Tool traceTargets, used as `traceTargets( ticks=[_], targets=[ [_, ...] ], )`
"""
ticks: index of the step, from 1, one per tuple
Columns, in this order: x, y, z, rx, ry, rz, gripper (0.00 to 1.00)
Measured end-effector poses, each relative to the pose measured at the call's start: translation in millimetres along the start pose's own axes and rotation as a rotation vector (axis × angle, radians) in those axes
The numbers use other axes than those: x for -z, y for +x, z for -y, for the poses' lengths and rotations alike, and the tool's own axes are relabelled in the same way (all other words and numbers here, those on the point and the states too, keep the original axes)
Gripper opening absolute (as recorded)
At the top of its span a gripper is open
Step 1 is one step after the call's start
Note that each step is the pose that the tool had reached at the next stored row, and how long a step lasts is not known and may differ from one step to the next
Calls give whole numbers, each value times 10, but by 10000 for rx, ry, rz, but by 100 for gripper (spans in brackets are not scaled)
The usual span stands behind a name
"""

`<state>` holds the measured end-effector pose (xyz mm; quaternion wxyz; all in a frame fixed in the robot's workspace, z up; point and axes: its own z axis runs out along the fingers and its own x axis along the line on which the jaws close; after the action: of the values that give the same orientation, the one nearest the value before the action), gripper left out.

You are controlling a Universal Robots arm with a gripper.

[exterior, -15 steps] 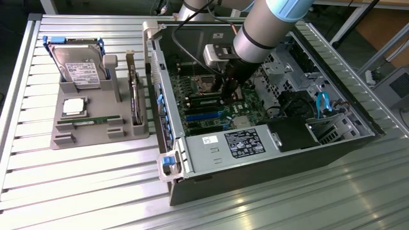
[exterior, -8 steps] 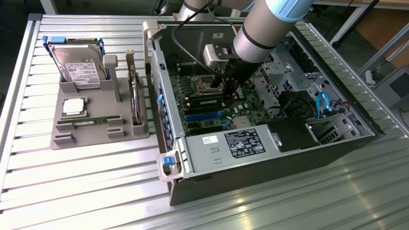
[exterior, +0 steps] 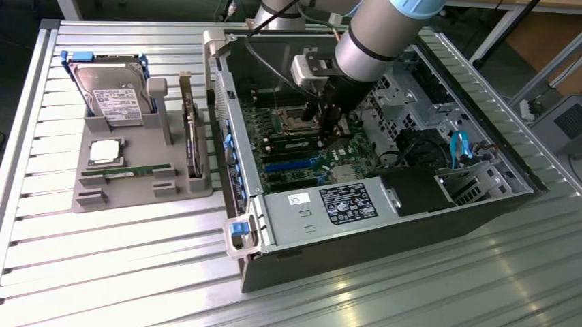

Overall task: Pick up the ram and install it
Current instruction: 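Insert the ram into the slot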

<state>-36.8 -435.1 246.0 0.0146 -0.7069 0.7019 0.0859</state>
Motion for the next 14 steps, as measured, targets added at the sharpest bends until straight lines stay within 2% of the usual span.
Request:
traceTargets(
  ticks=[7,12,14],
  targets=[
    [203,-56,-21,-12,1,-109,69],
    [345,-106,-35,-29,3,-279,69],
    [387,-126,-40,-39,6,-383,69]
  ],
)
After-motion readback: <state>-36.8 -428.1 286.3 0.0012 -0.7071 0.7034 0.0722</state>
